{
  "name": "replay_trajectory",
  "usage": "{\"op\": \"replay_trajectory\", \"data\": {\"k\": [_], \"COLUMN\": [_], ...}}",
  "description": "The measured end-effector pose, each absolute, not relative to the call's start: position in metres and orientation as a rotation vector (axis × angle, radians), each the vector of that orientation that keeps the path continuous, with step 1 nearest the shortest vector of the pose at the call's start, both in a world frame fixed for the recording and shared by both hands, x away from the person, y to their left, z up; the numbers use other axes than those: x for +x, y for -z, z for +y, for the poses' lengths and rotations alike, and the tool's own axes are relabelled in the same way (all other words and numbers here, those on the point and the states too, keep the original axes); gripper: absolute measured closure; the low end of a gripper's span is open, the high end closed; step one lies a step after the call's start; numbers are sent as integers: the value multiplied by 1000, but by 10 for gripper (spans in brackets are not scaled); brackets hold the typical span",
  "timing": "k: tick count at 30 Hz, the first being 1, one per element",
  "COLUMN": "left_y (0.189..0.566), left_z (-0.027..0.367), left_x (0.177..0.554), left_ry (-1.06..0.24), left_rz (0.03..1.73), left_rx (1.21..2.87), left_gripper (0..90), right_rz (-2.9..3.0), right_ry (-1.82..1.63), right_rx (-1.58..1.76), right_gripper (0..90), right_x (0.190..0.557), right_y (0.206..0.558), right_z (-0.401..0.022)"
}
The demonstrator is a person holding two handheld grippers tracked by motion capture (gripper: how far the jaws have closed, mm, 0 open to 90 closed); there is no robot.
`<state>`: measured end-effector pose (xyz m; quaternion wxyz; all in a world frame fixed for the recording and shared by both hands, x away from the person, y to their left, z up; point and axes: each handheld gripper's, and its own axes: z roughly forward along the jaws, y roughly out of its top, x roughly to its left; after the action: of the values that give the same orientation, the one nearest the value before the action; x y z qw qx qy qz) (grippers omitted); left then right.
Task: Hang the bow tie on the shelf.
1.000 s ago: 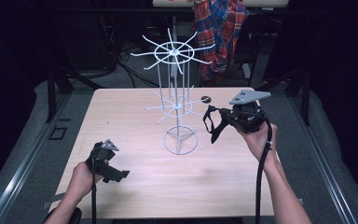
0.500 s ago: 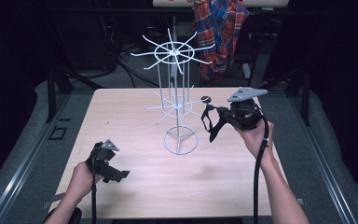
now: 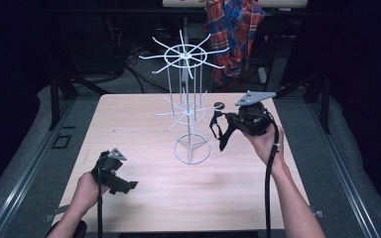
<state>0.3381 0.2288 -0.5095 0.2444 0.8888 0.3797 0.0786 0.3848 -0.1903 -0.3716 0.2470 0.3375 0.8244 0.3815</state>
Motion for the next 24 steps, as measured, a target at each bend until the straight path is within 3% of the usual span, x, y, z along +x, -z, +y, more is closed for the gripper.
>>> {"op": "replay_trajectory", "data": {"k": [24], "left_y": [510], "left_z": [228], "left_x": [338], "left_ry": [-222], "left_rz": [1037], "left_rx": [2432], "left_gripper": [0], "right_rz": [2288], "right_ry": [-995], "right_rx": [933], "right_gripper": [900], "right_x": [399], "right_y": [386], "right_z": [-172]}}
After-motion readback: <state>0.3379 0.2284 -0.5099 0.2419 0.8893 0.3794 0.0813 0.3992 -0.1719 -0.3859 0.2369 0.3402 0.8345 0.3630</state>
